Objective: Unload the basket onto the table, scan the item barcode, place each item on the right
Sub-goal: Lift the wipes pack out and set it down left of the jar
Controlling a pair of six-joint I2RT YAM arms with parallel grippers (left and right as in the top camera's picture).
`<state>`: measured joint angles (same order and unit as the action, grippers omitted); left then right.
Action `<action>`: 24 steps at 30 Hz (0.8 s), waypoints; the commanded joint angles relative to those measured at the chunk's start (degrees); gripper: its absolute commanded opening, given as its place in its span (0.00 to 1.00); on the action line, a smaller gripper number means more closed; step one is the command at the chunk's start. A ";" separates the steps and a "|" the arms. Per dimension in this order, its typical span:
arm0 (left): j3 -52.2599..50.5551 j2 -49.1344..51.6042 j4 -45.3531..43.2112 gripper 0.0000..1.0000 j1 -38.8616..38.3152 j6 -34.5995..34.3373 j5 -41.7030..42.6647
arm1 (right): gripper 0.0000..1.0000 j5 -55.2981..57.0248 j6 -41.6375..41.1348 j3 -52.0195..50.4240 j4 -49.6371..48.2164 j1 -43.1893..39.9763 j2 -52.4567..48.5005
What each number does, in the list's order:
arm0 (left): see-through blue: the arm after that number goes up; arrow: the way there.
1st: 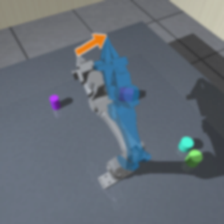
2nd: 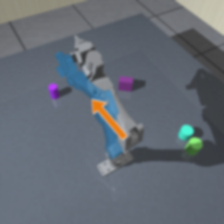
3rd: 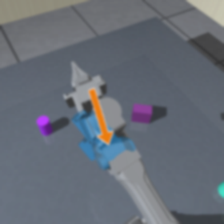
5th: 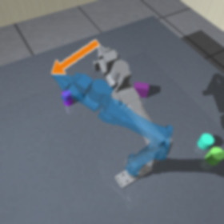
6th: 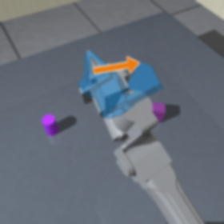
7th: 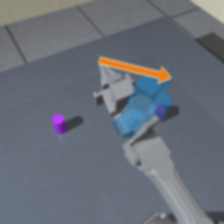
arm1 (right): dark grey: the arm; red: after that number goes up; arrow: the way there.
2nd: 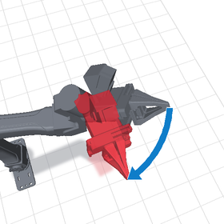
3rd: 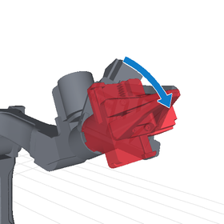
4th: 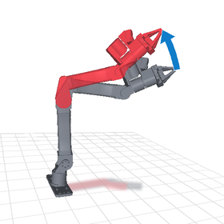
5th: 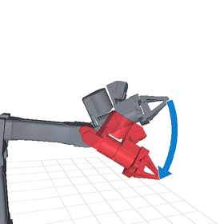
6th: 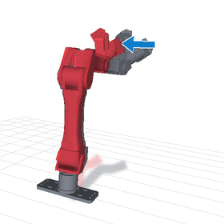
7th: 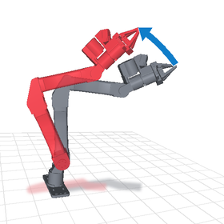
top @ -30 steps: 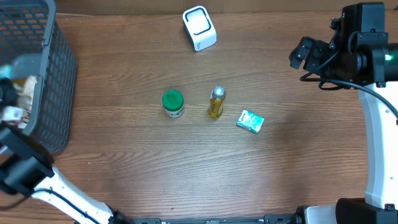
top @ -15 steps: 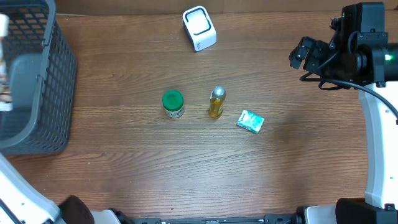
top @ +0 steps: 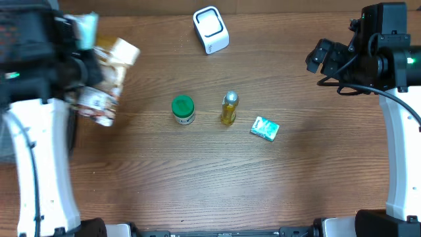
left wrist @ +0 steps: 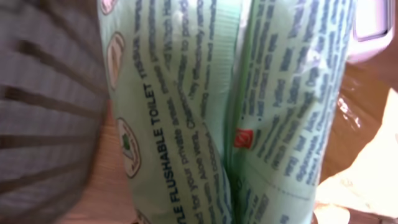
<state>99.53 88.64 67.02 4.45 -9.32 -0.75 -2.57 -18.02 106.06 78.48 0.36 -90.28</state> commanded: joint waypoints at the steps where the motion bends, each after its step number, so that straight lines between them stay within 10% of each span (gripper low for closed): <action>1: -8.33 0.09 -5.07 0.05 -4.11 -6.01 -5.42 | 1.00 -0.07 -0.42 -0.04 -0.37 -0.11 0.42; 10: -35.26 0.11 -32.30 0.04 -12.00 -13.92 -16.33 | 1.00 -0.07 -0.42 -0.04 -0.35 -0.11 0.42; 24: -52.72 0.79 -54.80 0.04 -12.17 -19.67 -9.42 | 1.00 -0.07 -0.42 -0.04 -0.13 -0.11 0.42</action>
<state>48.18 89.17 13.47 -7.16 -27.42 -12.36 -2.59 -18.04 106.04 78.61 0.36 -90.28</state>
